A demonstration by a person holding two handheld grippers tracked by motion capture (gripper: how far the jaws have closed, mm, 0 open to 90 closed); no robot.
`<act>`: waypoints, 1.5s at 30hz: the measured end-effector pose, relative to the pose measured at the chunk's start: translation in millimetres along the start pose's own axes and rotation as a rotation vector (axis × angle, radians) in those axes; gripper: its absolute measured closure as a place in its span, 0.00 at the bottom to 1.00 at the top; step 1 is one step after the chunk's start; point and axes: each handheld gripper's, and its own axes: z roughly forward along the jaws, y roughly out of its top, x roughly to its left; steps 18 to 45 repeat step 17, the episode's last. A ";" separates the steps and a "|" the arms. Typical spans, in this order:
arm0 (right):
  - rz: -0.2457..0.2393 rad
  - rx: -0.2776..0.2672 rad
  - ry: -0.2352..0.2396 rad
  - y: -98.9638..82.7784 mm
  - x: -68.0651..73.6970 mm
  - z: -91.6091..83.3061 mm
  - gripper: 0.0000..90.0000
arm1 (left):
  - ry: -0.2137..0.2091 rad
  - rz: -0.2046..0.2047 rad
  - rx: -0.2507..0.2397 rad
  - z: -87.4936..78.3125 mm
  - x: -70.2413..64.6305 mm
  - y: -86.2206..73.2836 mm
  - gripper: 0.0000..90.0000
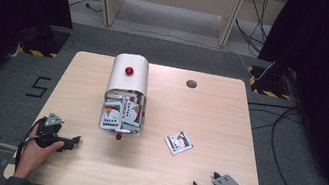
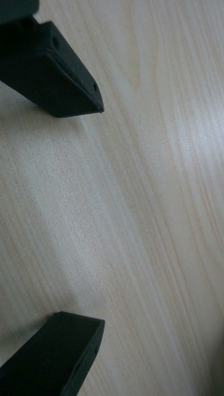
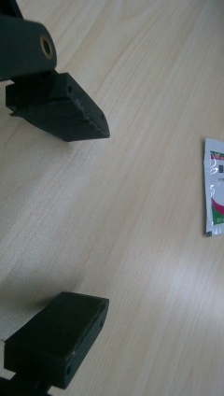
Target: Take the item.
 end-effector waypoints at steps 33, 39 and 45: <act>0.002 -0.040 0.004 -6.2 0.9 -1.3 0.18 | 0.000 0.000 0.000 0.0 0.0 0.0 0.00; 0.002 -0.040 0.004 -6.2 0.9 -1.3 0.18 | 0.000 0.000 0.000 0.0 0.0 0.0 0.00; 0.002 -0.040 0.004 -6.2 0.9 -1.3 0.18 | 0.000 0.000 0.000 0.0 0.0 0.0 0.00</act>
